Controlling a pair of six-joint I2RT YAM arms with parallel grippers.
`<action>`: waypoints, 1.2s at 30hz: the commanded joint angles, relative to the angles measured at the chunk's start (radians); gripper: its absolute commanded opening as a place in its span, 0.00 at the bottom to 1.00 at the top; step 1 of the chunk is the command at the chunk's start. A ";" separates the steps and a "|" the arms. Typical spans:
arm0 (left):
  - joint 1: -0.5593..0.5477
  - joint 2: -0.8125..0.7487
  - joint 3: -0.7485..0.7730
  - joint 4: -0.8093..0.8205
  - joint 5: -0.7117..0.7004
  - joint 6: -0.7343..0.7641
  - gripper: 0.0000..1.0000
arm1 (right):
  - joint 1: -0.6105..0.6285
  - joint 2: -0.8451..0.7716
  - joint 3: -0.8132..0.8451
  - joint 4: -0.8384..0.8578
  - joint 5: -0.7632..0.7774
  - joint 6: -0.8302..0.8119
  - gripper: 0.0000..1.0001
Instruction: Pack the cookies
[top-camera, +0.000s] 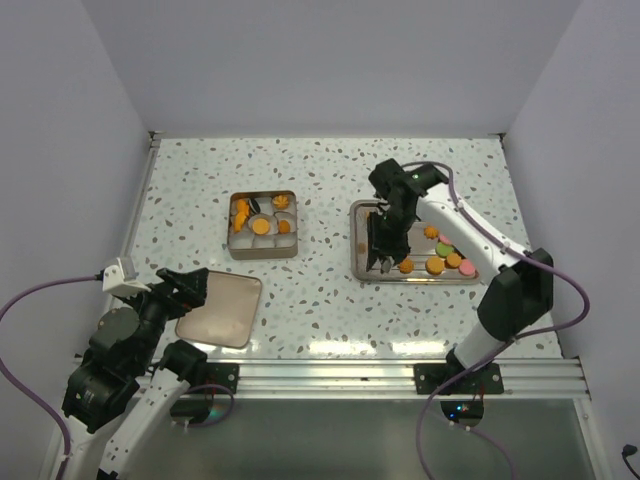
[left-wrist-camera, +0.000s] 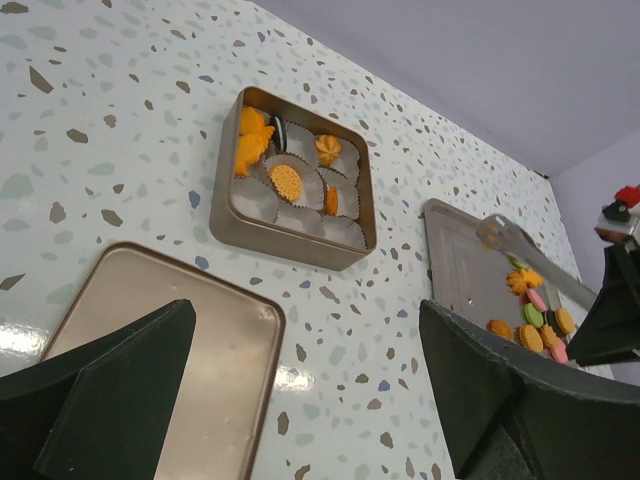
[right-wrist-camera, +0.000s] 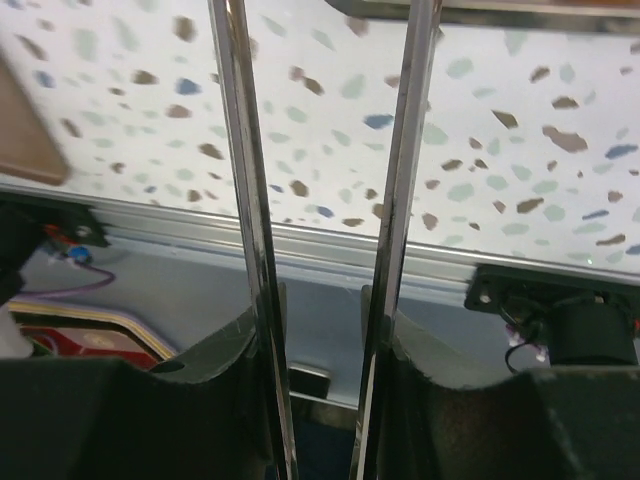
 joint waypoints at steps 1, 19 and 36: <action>-0.006 0.009 0.000 0.035 -0.010 0.013 1.00 | 0.019 0.034 0.183 -0.049 -0.057 0.007 0.28; -0.006 0.005 0.000 0.033 -0.016 0.010 1.00 | 0.406 0.591 0.909 0.058 -0.281 0.197 0.26; -0.006 0.005 -0.002 0.036 -0.010 0.011 1.00 | 0.419 0.628 0.778 0.158 -0.299 0.222 0.34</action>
